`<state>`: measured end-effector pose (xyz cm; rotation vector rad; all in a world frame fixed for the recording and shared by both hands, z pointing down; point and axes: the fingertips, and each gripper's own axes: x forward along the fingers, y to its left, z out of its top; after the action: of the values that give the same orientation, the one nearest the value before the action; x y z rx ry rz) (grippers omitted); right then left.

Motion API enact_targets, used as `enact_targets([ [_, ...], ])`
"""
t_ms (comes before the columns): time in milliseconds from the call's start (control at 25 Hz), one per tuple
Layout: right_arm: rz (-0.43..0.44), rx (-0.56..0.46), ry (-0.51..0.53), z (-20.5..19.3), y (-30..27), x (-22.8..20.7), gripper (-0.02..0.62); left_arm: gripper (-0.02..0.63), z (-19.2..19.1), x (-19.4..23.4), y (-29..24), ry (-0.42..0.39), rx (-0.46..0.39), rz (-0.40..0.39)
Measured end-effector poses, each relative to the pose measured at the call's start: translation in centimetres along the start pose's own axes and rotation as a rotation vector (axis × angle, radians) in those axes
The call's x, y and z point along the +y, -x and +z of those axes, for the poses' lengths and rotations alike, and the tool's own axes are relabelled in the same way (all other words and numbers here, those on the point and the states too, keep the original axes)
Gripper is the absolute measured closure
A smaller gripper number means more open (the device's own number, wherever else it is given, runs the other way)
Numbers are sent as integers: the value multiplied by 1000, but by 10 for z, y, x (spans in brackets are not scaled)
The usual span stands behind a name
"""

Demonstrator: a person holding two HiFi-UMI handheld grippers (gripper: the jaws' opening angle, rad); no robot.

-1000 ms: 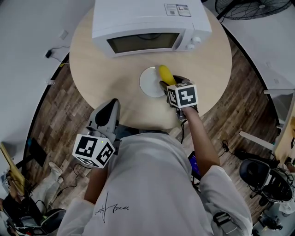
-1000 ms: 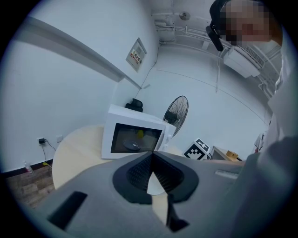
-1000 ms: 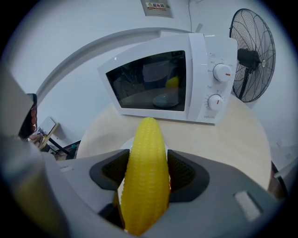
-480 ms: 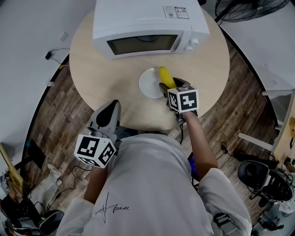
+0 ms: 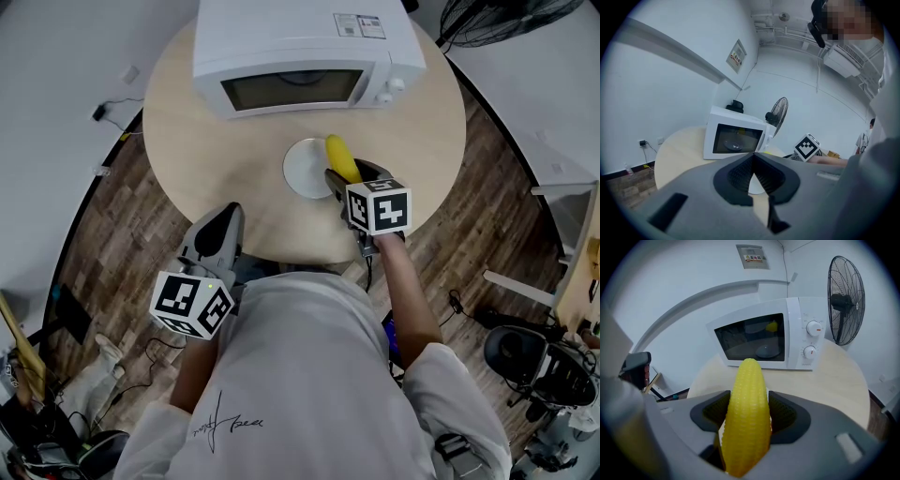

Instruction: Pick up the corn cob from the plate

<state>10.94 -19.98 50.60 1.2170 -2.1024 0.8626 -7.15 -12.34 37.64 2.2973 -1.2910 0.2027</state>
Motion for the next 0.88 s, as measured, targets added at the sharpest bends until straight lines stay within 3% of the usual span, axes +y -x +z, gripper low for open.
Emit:
enact_targets([
  [880, 14, -90, -14, 11, 41, 10, 327, 611, 0, -3, 4, 10, -14, -7],
])
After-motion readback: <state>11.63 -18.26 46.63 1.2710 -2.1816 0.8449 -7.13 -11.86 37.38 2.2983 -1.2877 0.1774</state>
